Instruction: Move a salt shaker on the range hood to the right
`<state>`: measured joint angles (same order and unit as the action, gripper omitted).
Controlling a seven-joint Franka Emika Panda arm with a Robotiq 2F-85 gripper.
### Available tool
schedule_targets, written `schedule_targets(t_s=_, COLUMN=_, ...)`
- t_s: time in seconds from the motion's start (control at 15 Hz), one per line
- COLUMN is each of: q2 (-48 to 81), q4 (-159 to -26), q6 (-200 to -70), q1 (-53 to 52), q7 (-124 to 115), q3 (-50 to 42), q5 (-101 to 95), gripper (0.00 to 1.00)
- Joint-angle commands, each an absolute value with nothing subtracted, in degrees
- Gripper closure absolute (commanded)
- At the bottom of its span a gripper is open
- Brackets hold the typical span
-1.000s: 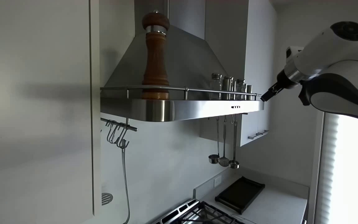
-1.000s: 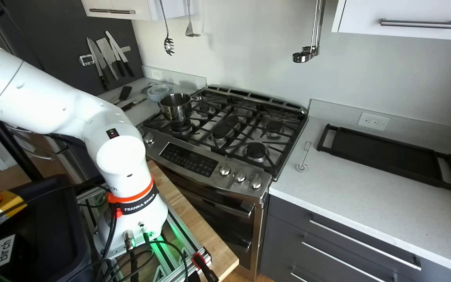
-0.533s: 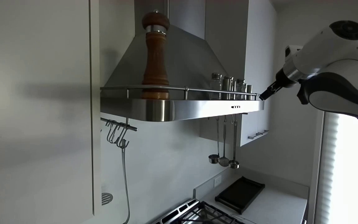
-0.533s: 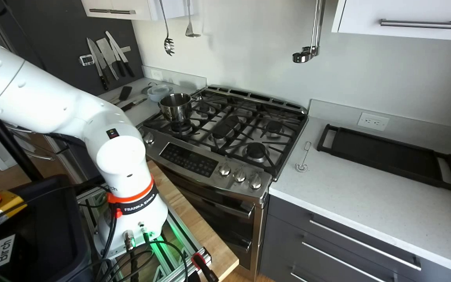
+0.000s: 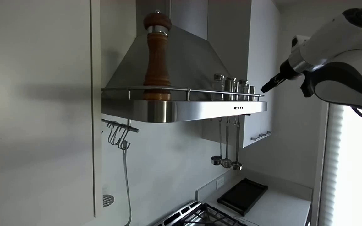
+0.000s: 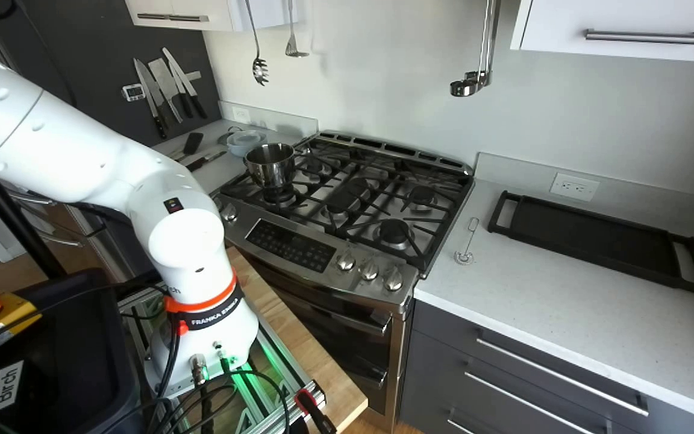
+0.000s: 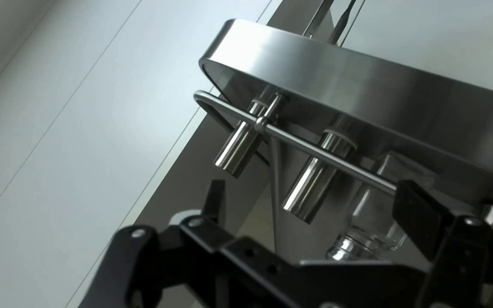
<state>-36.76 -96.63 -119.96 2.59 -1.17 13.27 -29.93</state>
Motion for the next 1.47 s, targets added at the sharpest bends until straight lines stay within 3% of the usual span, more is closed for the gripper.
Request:
schedule_targets(t_s=0.0, q2=-33.62, q4=-93.48, q6=-119.75, q1=1.99, q7=-1.83, q3=13.79, q5=-27.49, gripper=0.0)
schedule_targets(t_s=1.27, q2=-25.63, q4=-89.22, q6=-127.37, q1=2.17, q7=-13.65, q3=14.34, q5=-23.6, gripper=0.0)
schedule_targets(t_s=1.4, q2=-25.5, q4=-89.24, q6=-127.8, q1=2.14, q7=-14.33, q3=14.11, q5=-22.58, gripper=0.06)
